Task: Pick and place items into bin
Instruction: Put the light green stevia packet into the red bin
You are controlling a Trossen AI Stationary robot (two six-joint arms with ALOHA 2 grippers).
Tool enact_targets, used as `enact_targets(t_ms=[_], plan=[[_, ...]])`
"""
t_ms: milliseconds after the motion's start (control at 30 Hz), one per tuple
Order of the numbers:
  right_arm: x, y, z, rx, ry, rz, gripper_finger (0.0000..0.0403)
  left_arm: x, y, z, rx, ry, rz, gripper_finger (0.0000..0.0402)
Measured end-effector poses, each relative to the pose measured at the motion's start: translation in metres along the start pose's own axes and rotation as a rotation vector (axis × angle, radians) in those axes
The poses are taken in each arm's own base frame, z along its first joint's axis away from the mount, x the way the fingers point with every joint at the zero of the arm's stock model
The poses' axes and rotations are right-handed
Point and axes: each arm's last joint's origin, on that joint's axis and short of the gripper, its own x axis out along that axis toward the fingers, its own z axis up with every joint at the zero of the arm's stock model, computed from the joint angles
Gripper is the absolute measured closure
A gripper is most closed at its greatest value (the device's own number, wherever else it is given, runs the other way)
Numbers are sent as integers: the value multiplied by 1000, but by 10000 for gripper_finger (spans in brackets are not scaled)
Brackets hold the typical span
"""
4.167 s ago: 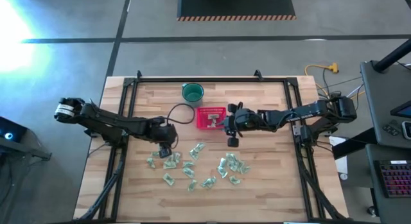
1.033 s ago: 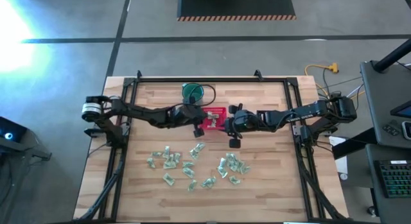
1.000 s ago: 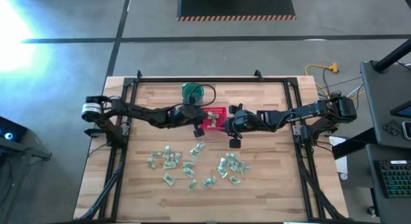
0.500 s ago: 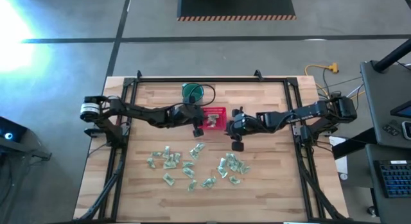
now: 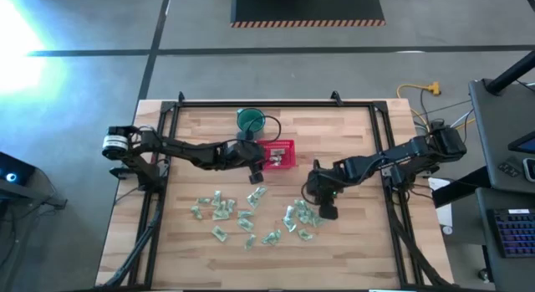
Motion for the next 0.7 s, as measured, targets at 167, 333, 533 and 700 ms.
enact_targets(t_ms=[167,333,533,700], plan=[[2,14,-3,-19,4,36,346,-4,1,3,-8,-16,2,264],[4,23,-4,-68,-10,36,346,-4,1,3,-10,-16,1,264],[4,26,2,-96,-94,1,331,-5,-2,4,-7,-19,-6,264],[5,24,0,-81,-91,-9,294,-6,-4,4,-3,-20,-12,264]])
